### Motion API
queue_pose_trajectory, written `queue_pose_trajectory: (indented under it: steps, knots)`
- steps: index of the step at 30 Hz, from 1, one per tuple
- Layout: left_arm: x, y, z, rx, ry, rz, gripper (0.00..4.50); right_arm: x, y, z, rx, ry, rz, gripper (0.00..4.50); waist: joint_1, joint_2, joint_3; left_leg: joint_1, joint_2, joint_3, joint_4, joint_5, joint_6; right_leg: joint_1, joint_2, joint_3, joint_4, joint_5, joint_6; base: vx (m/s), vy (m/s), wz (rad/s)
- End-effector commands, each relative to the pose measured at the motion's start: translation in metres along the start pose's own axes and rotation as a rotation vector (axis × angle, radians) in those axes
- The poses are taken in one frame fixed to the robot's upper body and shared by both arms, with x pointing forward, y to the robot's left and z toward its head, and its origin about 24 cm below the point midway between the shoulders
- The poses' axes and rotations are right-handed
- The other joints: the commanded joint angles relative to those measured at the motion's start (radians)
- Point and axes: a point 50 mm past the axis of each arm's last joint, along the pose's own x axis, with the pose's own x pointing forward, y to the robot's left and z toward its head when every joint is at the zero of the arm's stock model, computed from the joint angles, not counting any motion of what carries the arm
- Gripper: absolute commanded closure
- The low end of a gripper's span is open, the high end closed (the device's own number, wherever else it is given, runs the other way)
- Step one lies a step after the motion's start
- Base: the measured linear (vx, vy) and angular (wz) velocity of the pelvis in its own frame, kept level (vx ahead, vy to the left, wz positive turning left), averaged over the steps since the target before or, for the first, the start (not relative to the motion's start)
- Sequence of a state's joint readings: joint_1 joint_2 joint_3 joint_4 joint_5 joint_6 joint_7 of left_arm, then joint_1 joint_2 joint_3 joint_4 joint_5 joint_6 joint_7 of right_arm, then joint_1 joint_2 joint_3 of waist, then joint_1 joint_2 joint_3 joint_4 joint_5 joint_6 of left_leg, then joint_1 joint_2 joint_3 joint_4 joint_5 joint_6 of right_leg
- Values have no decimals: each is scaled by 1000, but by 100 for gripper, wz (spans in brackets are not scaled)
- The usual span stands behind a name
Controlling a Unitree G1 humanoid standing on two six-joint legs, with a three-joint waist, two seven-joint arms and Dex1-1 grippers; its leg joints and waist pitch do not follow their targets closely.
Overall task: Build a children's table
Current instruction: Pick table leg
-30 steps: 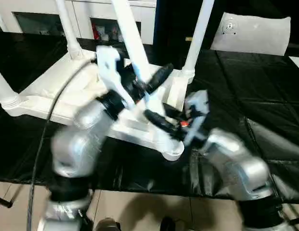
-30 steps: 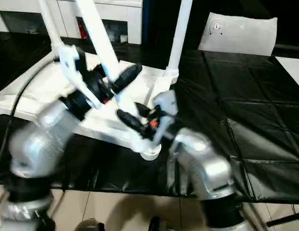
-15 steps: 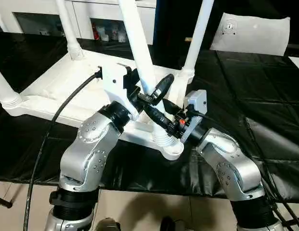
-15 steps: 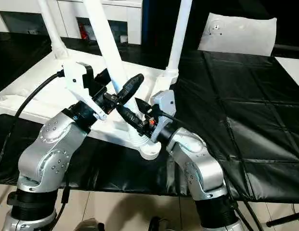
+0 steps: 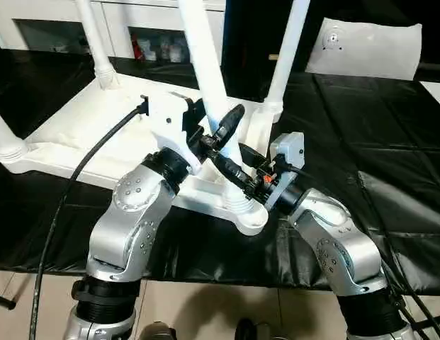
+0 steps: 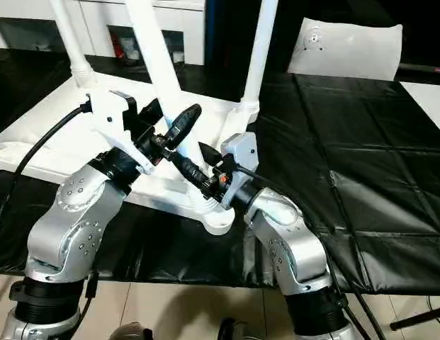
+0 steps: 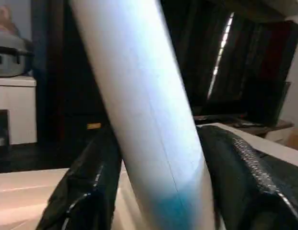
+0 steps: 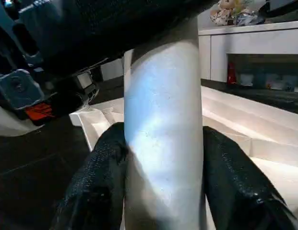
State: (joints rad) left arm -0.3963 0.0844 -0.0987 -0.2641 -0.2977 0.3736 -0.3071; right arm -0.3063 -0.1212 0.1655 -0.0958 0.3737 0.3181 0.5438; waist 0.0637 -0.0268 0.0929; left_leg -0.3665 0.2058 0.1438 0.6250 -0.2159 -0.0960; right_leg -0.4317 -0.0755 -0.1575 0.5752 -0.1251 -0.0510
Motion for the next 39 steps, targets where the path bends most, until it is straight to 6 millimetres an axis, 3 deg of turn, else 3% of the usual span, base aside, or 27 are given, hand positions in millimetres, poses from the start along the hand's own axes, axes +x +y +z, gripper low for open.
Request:
queue_pose_trajectory:
  steps: [1,10,16,17,19,21,29,34,36,39]
  knots:
    - [1,-3,-4,3,20,-20,206,0,0,0,-15,3,5,266,-1,9,-88,-9,16,1,-74,-127,46,83,-63,53,-86,-428,40,0,0,0]
    - [2,-3,-4,-191,11,14,253,1,0,0,-34,1,5,266,-1,10,-93,-8,17,3,-70,-119,48,84,-64,53,-84,-419,20,0,0,0]
    - [4,5,0,-255,-2,63,265,3,-1,1,-59,4,-8,266,0,9,-96,-7,15,3,-69,-111,51,84,-61,52,-84,-415,30,0,0,0]
    - [4,5,0,-253,-2,64,266,3,-1,1,-59,5,-8,231,0,8,-96,-8,15,3,-69,-108,52,85,-61,52,-83,-411,31,0,0,0]
    - [5,11,2,-222,14,99,266,4,-3,3,-55,1,-25,231,0,9,-100,-7,16,2,-68,-95,51,85,-61,54,-78,-391,29,0,0,0]
    - [5,15,3,-216,22,130,266,5,-4,4,-51,-4,-29,189,1,10,-101,-7,16,2,-68,-94,49,86,-62,53,-78,-388,24,0,0,0]
    - [8,29,14,-206,30,117,268,3,-5,22,27,-45,30,123,2,12,-104,-3,14,3,-66,-77,55,85,-59,54,-74,-369,30,0,0,0]
    - [9,39,16,-254,104,-24,268,-12,-26,44,155,-25,118,79,14,13,-107,0,15,3,-64,-58,63,87,-59,57,-65,-348,4,0,0,0]
    - [8,39,15,-242,136,-129,268,-17,-32,46,156,28,186,68,19,7,-107,-2,12,6,-63,-48,64,86,-60,57,-69,-354,2,0,0,0]
    - [7,35,20,-253,116,-269,268,-22,-32,45,150,110,289,61,28,8,-110,-3,11,8,-63,-43,69,88,-63,57,-70,-371,-4,0,0,0]
